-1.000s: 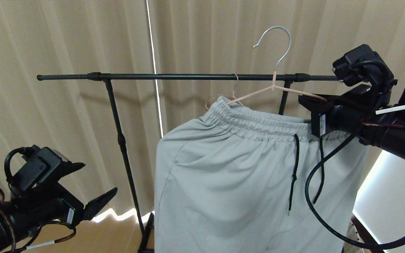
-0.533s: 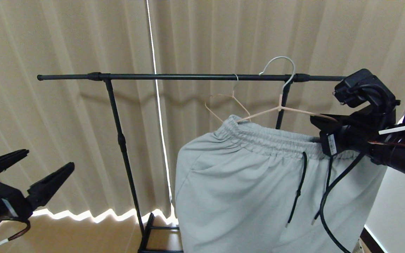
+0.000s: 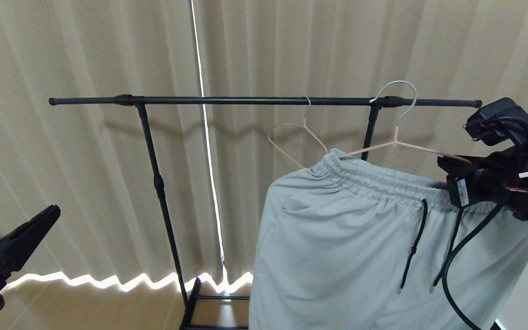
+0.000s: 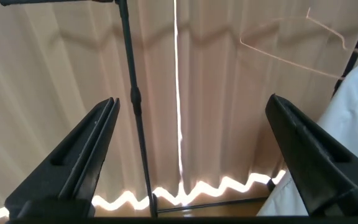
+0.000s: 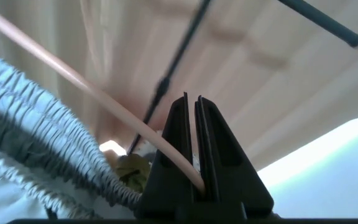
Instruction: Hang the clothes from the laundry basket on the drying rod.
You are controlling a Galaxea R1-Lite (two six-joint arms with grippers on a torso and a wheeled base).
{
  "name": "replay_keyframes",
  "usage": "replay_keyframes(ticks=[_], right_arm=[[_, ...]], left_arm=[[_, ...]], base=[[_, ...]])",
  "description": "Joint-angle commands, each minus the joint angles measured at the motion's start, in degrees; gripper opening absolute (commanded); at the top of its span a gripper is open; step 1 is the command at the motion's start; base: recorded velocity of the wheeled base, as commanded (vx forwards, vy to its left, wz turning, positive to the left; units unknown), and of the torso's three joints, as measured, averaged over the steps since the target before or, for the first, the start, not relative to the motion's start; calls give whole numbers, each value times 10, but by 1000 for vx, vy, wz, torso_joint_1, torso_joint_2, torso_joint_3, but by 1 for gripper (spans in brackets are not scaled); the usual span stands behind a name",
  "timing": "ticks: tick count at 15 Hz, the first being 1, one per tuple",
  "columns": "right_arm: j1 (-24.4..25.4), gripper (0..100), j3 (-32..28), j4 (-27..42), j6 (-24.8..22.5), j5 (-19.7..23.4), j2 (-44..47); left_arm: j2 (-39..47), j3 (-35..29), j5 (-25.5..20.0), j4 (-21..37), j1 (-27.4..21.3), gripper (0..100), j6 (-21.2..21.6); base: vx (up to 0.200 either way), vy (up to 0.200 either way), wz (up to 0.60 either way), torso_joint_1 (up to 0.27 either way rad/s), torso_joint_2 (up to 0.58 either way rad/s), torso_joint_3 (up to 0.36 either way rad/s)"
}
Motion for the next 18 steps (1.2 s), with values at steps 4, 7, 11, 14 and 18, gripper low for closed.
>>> replay_keyframes(ticks=[4,7,11,14,18], right_arm=[[-13,0,5,10,0,0,-6],[-14,0,12,10,0,0,-6],[-21,0,19,10,1,1,-8],[-21,0,25,10,1,1,-19],[-23,0,27,10,0,1,-25]], left_arm=[[57,-12,0,-3,1,100,3],[54,-9,0,-3,1,100,4],[57,-7,0,-2,0,100,3],[55,-6,0,-2,0,100,3],[54,-3,-1,-2,0,100,3]], base=[[0,0,0,0,0,0],[0,0,0,0,0,0],[0,0,0,0,0,0],[0,0,0,0,0,0],[0,200,0,1,2,5]])
